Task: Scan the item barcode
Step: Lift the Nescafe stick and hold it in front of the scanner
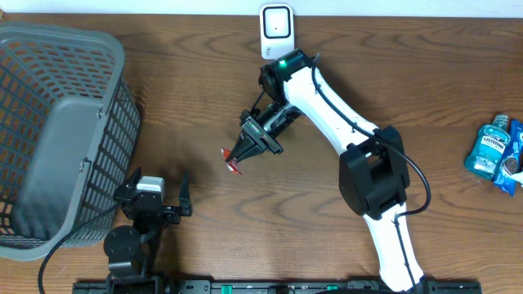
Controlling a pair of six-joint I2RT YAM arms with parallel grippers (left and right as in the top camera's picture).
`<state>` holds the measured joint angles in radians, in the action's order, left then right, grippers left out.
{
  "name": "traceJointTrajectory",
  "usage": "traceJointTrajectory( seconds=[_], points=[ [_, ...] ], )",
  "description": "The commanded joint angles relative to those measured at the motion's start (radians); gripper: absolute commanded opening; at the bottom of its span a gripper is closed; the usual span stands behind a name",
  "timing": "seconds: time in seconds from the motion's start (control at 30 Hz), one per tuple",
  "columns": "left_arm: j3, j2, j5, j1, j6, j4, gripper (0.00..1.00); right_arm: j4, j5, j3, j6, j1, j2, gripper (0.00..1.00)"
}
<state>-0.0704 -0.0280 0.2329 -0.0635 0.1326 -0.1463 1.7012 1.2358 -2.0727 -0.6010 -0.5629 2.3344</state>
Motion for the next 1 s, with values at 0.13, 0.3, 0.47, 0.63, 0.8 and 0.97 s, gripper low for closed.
traceJointTrajectory(
  seconds=[0.13, 0.3, 0.47, 0.63, 0.8, 0.97],
  points=[
    [0.016, 0.003, 0.005, 0.004, 0.013, -0.025, 0.98, 0.001, 0.084, -0.005, -0.060, -0.014, -0.024, 0.01],
    [0.016, 0.003, 0.005, 0.004, 0.013, -0.025, 0.98, -0.001, -0.078, -0.005, -0.075, -0.001, -0.024, 0.01],
    [0.016, 0.003, 0.005, 0.004, 0.013, -0.025, 0.98, -0.090, -0.498, -0.005, -0.393, 0.044, -0.024, 0.01],
    [0.016, 0.003, 0.005, 0.004, 0.013, -0.025, 0.98, -0.104, -0.631, -0.006, -0.765, 0.089, -0.024, 0.01],
    [0.016, 0.003, 0.005, 0.004, 0.013, -0.025, 0.98, -0.360, -0.719, -0.006, -1.067, 0.139, -0.025, 0.01],
    [0.016, 0.003, 0.005, 0.004, 0.013, -0.025, 0.98, -0.731, -0.969, -0.006, -1.149, 0.142, -0.025, 0.01]
  ],
)
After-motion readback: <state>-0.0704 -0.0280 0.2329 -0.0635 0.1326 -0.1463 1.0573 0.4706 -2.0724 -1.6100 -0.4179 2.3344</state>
